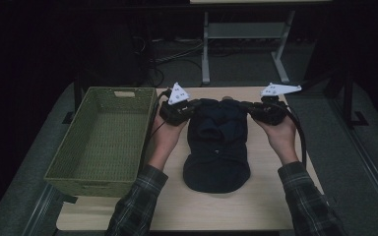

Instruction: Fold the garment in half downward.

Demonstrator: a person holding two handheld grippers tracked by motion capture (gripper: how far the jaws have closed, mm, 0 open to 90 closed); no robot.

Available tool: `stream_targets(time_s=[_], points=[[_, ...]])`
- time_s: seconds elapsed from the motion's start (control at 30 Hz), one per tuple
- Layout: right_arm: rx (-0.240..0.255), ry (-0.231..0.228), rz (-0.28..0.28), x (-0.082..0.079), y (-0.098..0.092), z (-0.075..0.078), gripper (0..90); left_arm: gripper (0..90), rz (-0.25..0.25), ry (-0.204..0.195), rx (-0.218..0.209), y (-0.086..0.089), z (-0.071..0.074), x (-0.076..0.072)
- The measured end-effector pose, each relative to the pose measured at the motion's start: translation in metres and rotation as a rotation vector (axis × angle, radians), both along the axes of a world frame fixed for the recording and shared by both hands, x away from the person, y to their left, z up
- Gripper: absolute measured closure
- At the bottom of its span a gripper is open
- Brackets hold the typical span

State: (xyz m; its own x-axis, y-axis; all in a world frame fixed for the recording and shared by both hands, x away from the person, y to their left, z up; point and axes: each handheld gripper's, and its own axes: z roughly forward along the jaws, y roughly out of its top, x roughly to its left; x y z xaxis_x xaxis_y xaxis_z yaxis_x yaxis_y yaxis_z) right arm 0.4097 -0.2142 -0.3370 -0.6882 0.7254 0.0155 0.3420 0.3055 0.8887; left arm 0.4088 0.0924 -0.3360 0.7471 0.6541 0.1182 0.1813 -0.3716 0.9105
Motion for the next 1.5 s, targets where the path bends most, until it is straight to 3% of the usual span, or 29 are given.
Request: stream_targets(time_s=[0.27,0.53,0.8,1.03,1.5], points=[[0.002,0.021,0.021,-0.028,0.001,-0.027,82.0,82.8,-0.029,0.039,0.013,0.002,-0.023,-0.023],[0.019,0.034,0.046,-0.058,0.001,-0.041,81.9,82.7,-0.068,0.056,0.033,0.007,-0.032,-0.049],[0.01,0.057,0.064,-0.076,0.001,-0.052,81.7,82.5,-0.09,0.076,0.061,0.009,-0.04,-0.066],[0.032,0.117,0.093,-0.09,-0.001,-0.063,81.5,82.5,-0.113,0.106,0.102,0.01,-0.053,-0.079],[0.017,0.222,0.117,-0.126,0.002,-0.088,80.6,82.3,-0.172,0.183,0.161,0.012,-0.081,-0.112]])
